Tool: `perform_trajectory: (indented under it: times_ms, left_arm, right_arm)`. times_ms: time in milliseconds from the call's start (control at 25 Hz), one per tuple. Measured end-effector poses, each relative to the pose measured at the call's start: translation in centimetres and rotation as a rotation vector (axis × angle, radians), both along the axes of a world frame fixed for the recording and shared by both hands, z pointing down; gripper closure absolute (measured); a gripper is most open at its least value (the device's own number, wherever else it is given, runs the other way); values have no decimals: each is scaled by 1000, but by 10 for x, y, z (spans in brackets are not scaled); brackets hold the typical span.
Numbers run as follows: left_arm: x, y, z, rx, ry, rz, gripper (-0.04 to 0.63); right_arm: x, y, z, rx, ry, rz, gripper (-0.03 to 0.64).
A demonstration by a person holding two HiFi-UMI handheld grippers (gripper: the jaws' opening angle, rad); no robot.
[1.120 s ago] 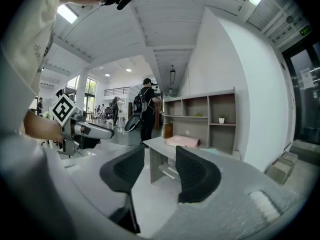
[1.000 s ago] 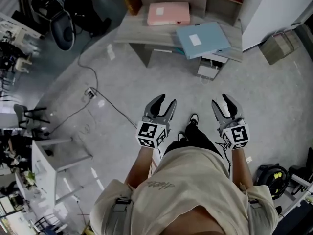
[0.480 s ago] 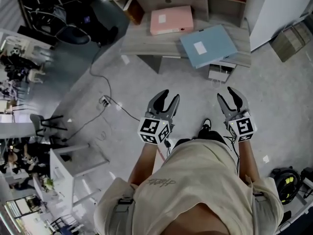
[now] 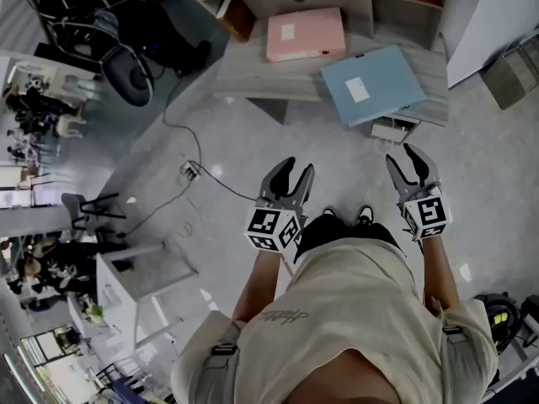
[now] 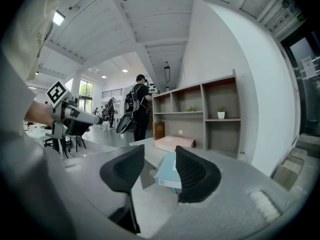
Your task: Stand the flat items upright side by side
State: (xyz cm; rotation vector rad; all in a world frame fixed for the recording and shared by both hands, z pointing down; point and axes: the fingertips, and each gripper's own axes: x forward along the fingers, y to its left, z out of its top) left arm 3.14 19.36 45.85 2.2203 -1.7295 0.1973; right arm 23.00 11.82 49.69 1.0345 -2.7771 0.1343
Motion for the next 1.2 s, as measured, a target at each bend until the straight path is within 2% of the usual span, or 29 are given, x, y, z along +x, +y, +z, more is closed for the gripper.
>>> perform_trajectory:
  times_ms: [120, 240, 440, 640, 760, 920, 1080, 1200]
  left_arm:
    - [-12, -16, 4, 6, 25, -6, 400]
    - [-23, -31, 8, 19, 11, 9, 403]
    - [-44, -60, 12, 26, 5, 62, 403]
    - [-53, -84, 7, 54, 12, 133, 407]
    - [-60, -90, 10, 44, 25, 175, 407]
    - [-69, -95, 20, 33, 30, 210, 407]
    - [-71, -96, 30, 12, 50, 210, 407]
    - [-70, -102, 28, 18, 50, 203, 407]
  right_arm:
    - [-14, -15, 5, 5, 29, -20, 417]
    - [-29, -28, 4, 28, 70, -5, 417]
    - [-52, -46, -14, 56, 90, 33, 417]
    - [-64, -56, -14, 95, 192, 57, 417]
    - [-73, -52, -6, 77, 226, 72, 417]
    - [-73, -53, 5, 31, 218, 125, 417]
    - [-68, -52, 12, 14, 233, 149, 416]
    - [-68, -62, 18, 10, 262, 122, 394]
